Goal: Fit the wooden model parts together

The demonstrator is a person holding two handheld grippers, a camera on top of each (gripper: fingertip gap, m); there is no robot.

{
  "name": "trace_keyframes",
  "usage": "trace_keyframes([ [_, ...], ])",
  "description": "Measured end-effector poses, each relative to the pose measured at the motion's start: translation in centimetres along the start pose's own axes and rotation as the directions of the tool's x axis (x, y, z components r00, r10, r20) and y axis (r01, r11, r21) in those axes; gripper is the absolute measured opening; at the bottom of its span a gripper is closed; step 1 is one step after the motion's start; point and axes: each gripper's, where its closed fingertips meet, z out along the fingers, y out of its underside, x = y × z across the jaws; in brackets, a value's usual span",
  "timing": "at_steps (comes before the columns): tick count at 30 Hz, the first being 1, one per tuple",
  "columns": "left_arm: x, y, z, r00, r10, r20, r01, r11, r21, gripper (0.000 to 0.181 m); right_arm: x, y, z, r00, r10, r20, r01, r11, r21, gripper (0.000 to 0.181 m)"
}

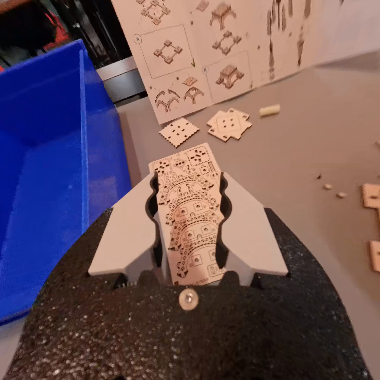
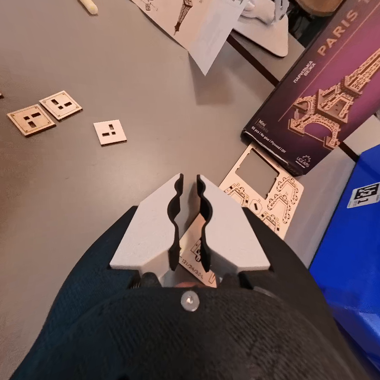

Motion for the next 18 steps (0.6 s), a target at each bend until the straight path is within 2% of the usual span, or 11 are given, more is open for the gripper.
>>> trace_keyframes([
  [5,0.36,-0.59,-0.28,0.985,-0.143,-0.098,0.147,0.988,0.036,0.054,-0.32,0.04,0.09,0.999,0.01,0.036,-0.01,1.0,-0.004,0.006],
  [18,0.8,-0.44,-0.34,0.964,-0.206,-0.17,0.212,0.977,0.023,0.042,-0.83,0.1,0.2,0.995,0.033,0.097,-0.032,0.999,-0.013,0.0],
])
